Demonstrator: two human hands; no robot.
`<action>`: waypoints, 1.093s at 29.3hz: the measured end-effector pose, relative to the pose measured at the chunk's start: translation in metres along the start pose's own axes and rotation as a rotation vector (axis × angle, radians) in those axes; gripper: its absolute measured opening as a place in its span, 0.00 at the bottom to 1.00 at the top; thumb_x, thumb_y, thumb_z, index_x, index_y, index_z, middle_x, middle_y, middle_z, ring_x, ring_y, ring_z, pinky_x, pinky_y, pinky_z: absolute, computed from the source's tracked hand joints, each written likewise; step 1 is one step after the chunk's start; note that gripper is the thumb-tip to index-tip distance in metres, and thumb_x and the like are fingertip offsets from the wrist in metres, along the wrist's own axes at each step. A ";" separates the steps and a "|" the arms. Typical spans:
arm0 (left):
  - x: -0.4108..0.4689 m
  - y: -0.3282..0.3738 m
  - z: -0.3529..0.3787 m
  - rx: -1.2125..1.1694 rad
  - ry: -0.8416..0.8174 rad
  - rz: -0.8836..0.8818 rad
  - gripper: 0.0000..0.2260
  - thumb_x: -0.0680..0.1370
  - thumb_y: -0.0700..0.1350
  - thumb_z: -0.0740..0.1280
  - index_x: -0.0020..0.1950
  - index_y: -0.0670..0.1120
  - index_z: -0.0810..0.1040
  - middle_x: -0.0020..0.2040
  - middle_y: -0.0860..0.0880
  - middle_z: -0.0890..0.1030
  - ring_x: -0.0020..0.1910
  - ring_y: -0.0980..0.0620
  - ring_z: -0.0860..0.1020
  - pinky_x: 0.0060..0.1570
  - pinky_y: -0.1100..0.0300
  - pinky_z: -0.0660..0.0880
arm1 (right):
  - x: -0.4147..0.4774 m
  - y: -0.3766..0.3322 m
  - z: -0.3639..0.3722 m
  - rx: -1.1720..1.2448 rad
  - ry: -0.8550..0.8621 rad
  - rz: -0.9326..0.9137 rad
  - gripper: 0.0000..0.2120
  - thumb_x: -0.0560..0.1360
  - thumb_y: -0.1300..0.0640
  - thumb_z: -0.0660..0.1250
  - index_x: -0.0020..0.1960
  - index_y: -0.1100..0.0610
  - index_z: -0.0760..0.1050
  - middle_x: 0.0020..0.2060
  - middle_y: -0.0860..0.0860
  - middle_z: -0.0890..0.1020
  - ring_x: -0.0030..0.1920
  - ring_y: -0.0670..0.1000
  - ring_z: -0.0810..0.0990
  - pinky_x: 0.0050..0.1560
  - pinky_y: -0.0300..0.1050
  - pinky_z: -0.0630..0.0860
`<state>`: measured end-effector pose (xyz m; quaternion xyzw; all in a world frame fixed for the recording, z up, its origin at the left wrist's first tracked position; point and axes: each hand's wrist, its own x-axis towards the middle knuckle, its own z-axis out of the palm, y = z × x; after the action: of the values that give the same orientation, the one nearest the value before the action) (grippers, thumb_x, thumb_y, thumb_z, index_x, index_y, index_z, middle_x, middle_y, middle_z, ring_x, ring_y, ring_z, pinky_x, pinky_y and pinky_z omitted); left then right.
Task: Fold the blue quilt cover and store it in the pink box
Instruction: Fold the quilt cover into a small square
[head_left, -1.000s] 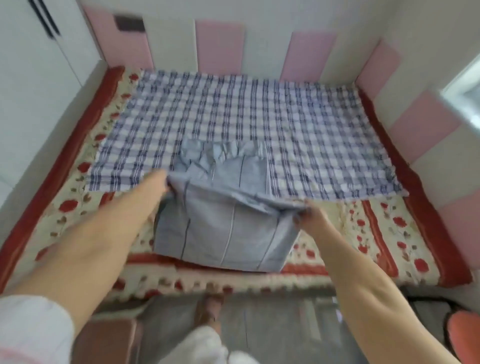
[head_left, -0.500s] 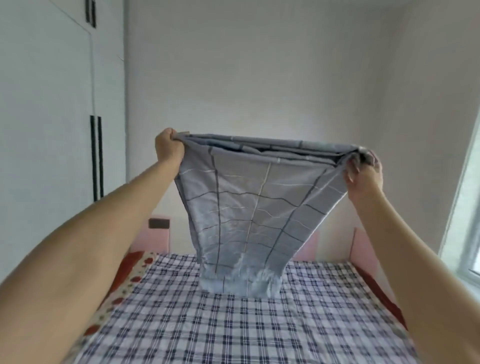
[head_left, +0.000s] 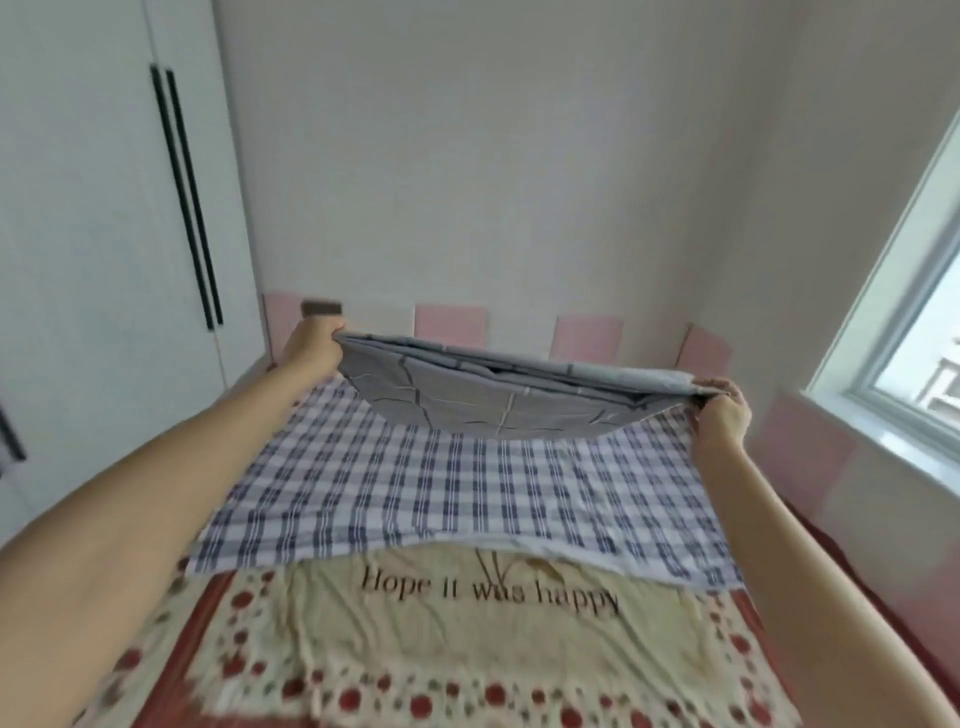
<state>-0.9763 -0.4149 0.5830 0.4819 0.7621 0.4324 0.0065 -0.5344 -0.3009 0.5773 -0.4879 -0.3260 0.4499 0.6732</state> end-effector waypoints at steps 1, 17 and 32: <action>-0.013 -0.009 0.005 0.067 -0.042 0.026 0.18 0.72 0.27 0.57 0.31 0.48 0.70 0.36 0.43 0.75 0.37 0.43 0.76 0.38 0.58 0.67 | -0.004 0.012 -0.007 -0.062 0.001 0.015 0.21 0.71 0.74 0.47 0.35 0.54 0.71 0.34 0.53 0.74 0.35 0.50 0.71 0.32 0.38 0.71; -0.412 -0.208 0.077 0.756 -1.064 -0.068 0.14 0.75 0.35 0.60 0.43 0.55 0.70 0.43 0.52 0.71 0.45 0.51 0.73 0.44 0.62 0.65 | -0.178 0.262 -0.283 -1.170 -0.417 0.848 0.10 0.79 0.63 0.53 0.45 0.57 0.71 0.32 0.55 0.72 0.19 0.49 0.71 0.21 0.35 0.59; -0.492 -0.211 0.022 0.886 -1.688 0.044 0.15 0.77 0.32 0.53 0.35 0.48 0.60 0.35 0.49 0.61 0.31 0.53 0.58 0.32 0.59 0.55 | -0.290 0.239 -0.354 -1.776 -1.099 1.171 0.19 0.81 0.60 0.45 0.61 0.46 0.70 0.32 0.50 0.70 0.25 0.47 0.66 0.26 0.33 0.64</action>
<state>-0.8570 -0.7983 0.2289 0.6078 0.5911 -0.3863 0.3632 -0.4036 -0.6693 0.2399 -0.5992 -0.4952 0.4540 -0.4354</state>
